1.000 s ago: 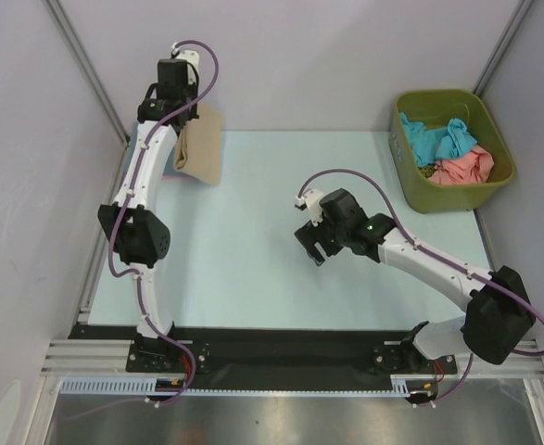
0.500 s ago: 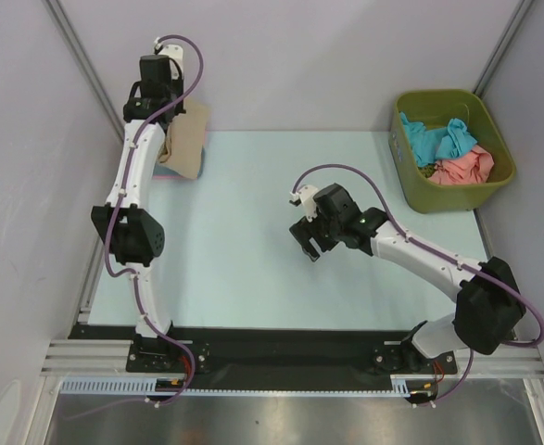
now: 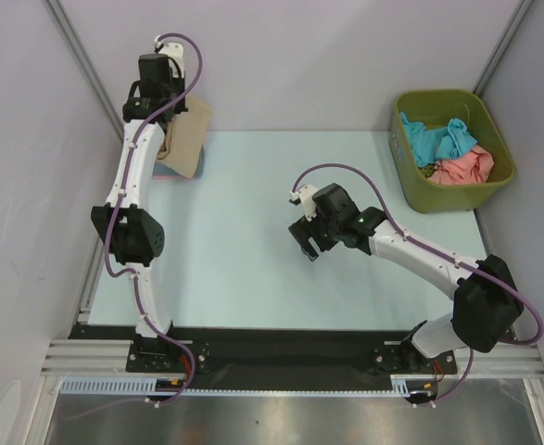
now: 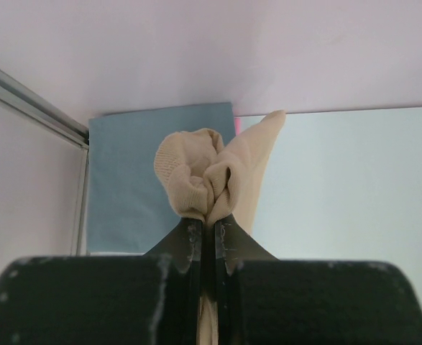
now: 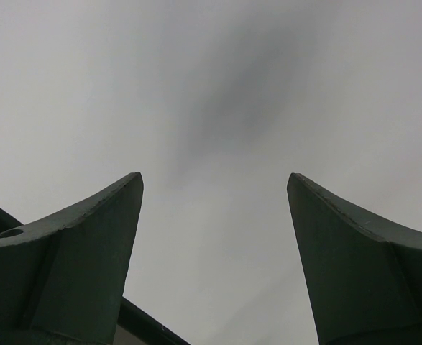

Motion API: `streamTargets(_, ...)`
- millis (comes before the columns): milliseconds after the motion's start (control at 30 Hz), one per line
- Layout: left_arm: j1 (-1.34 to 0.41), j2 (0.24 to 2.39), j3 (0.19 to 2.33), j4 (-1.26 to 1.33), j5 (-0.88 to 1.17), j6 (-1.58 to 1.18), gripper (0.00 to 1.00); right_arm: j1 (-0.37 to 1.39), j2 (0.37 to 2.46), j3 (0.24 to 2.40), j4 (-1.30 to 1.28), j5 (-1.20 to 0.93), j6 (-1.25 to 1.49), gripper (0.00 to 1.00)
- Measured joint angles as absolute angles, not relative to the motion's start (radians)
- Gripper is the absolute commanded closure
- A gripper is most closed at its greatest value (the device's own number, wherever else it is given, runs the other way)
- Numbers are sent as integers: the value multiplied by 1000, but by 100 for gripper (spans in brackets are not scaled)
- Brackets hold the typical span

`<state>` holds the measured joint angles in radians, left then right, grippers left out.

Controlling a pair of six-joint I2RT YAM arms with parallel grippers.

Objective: Fold and stack the t-shirts
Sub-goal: Neatly place the folded tshirt to the corner

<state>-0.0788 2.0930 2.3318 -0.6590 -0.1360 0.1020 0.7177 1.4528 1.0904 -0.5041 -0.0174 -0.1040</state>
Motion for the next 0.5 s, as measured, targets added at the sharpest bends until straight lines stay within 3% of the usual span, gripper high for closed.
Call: streamTargets(500, -75, 2103, 2346, -642, -115, 76, 100, 718, 1490, 1104, -501, -30, -105, 13)
